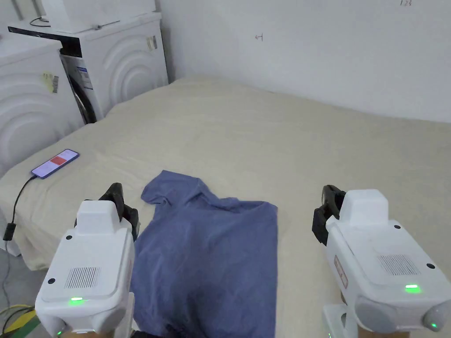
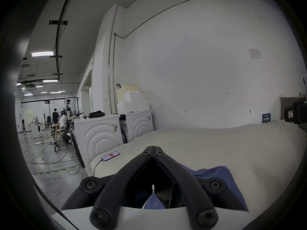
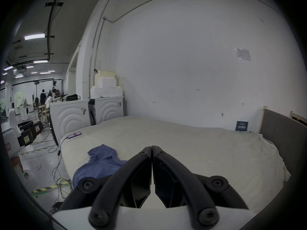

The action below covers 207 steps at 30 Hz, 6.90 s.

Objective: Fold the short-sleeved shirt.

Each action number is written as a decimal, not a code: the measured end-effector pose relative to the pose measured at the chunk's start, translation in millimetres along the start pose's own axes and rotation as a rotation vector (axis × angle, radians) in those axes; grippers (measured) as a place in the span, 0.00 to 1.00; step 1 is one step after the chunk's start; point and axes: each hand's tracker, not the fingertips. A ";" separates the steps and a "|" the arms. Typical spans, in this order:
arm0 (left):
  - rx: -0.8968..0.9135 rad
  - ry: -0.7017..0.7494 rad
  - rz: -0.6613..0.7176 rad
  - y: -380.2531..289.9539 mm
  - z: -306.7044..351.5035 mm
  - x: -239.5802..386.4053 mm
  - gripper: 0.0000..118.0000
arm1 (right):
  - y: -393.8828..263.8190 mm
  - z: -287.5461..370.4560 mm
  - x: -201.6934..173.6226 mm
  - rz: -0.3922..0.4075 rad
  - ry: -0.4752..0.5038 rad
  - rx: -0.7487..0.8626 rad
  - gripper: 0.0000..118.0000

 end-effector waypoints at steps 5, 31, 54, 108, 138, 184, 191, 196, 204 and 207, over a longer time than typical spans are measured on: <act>-0.018 0.036 0.007 -6.9 3.1 -17.5 0.00 | -3.8 -5.8 -11.2 0.004 0.035 -0.009 0.00; -0.794 -0.282 0.037 -66.1 -174.2 84.5 0.67 | -20.4 -29.2 30.6 0.012 -0.050 -0.079 0.00; -1.071 -0.310 -0.047 -123.1 -209.8 149.3 0.08 | -58.8 -41.9 78.2 -0.037 -0.132 -0.188 0.00; -0.710 -1.405 0.110 123.4 -54.0 442.1 0.00 | -29.5 193.5 232.9 -0.108 -0.628 -0.019 0.00; -0.788 -1.106 0.180 11.5 -27.6 422.9 0.95 | -46.1 187.0 220.2 -0.121 -0.598 -0.083 0.00; -0.171 -0.705 0.015 59.6 -32.1 257.5 0.00 | -0.5 175.7 206.5 -0.053 -0.581 0.039 0.00; -0.563 -0.746 0.008 4.3 -51.3 272.1 0.00 | -7.8 171.3 209.7 -0.062 -0.579 0.021 0.00; -0.777 -0.725 -0.015 -45.8 -50.6 277.6 0.00 | -15.5 166.8 211.0 -0.068 -0.573 -0.002 0.00; -0.971 -0.661 0.000 -95.8 -47.6 279.9 0.65 | -27.5 163.5 215.6 -0.078 -0.569 -0.044 0.00; -1.004 -0.647 -0.043 -103.2 -44.2 287.8 0.78 | -32.1 162.9 218.6 -0.084 -0.569 -0.057 0.00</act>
